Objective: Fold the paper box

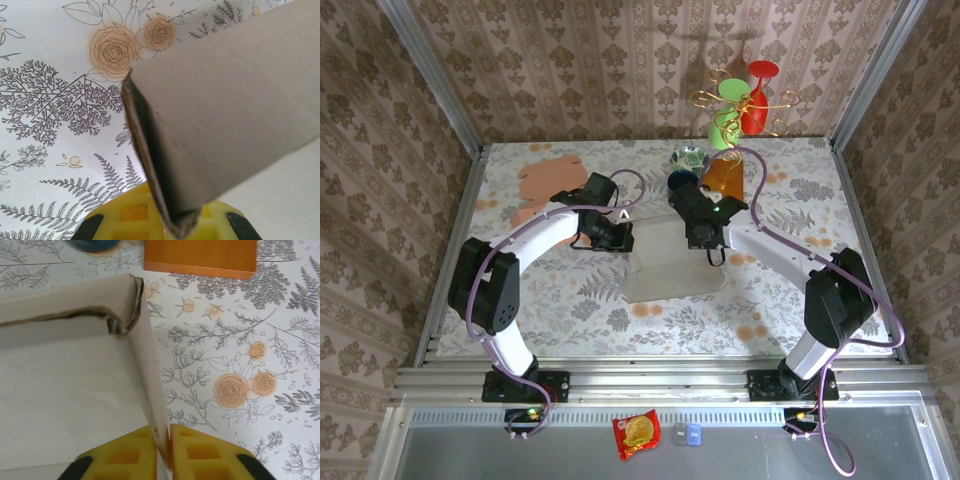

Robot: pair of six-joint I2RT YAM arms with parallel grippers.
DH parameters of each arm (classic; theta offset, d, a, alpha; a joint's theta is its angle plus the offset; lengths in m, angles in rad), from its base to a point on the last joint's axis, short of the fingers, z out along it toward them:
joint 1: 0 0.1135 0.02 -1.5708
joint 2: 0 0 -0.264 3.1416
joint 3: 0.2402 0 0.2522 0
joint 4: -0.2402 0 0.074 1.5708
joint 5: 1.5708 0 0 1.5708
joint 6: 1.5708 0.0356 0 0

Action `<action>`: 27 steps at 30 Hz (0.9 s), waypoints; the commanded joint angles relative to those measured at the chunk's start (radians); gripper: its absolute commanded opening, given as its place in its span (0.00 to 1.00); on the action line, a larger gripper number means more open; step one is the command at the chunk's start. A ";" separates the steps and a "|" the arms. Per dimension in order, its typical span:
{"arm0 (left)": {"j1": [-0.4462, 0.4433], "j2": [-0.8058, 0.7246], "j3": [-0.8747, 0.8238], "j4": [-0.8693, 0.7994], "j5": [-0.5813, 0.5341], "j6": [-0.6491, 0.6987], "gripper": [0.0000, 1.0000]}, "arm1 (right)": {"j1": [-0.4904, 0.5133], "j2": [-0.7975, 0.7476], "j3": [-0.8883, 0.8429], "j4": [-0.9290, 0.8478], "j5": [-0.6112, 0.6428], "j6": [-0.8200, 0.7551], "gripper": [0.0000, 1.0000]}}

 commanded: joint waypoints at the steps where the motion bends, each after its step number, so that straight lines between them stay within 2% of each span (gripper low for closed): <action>1: -0.006 0.012 0.028 -0.005 0.036 0.005 0.00 | -0.022 -0.051 -0.026 0.092 -0.089 -0.043 0.24; 13: -0.007 0.016 0.040 -0.011 0.036 0.006 0.00 | -0.091 -0.057 -0.050 0.113 -0.108 -0.115 0.38; 17: -0.007 0.016 0.042 -0.014 0.036 0.007 0.00 | -0.097 -0.062 -0.070 0.139 -0.152 -0.140 0.39; 24: -0.006 0.016 0.040 -0.011 0.040 0.006 0.00 | -0.103 -0.062 -0.113 0.159 -0.181 -0.150 0.36; 27: -0.007 0.017 0.040 -0.011 0.040 0.006 0.00 | -0.102 -0.055 -0.110 0.151 -0.166 -0.144 0.23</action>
